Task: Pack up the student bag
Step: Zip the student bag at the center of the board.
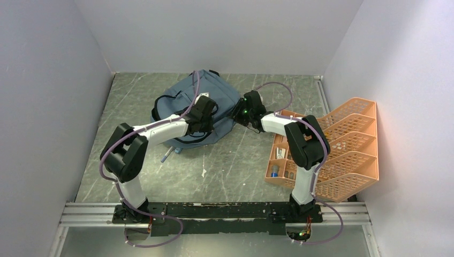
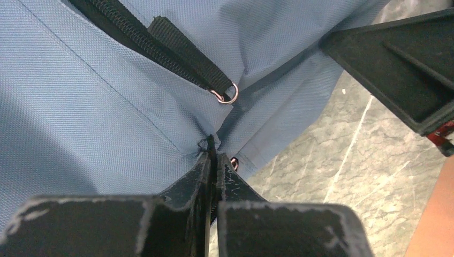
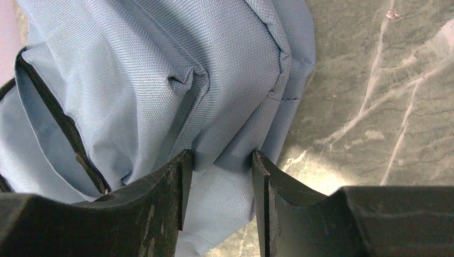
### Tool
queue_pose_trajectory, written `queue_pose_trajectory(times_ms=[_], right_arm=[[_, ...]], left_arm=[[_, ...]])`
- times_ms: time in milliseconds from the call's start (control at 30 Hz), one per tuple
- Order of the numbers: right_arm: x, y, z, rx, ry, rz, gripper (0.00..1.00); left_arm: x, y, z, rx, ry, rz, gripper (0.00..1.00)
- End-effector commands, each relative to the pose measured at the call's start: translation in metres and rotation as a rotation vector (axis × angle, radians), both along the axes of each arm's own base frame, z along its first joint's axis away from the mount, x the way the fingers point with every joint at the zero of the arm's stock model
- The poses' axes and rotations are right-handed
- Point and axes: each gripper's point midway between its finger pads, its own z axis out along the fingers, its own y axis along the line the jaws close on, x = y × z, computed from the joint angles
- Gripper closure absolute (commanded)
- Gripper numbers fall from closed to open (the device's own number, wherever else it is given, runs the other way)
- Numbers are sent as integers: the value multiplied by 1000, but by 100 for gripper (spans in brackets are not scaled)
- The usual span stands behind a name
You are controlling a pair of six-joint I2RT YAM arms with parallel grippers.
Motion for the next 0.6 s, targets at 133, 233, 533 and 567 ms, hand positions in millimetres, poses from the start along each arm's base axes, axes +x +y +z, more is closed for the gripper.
queue_pose_trajectory(times_ms=[133, 233, 533, 567], right_arm=[[9, -6, 7, -6, -38, -5, 62], [12, -13, 9, -12, -43, -20, 77], [18, -31, 7, -3, -50, -37, 100], [18, -32, 6, -6, -48, -39, 100]], left_arm=[[-4, 3, 43, -39, -94, -12, 95], [-11, 12, 44, -20, -93, -15, 95], [-29, 31, 44, 20, -92, -25, 95], [-30, 34, 44, 31, -95, -22, 95]])
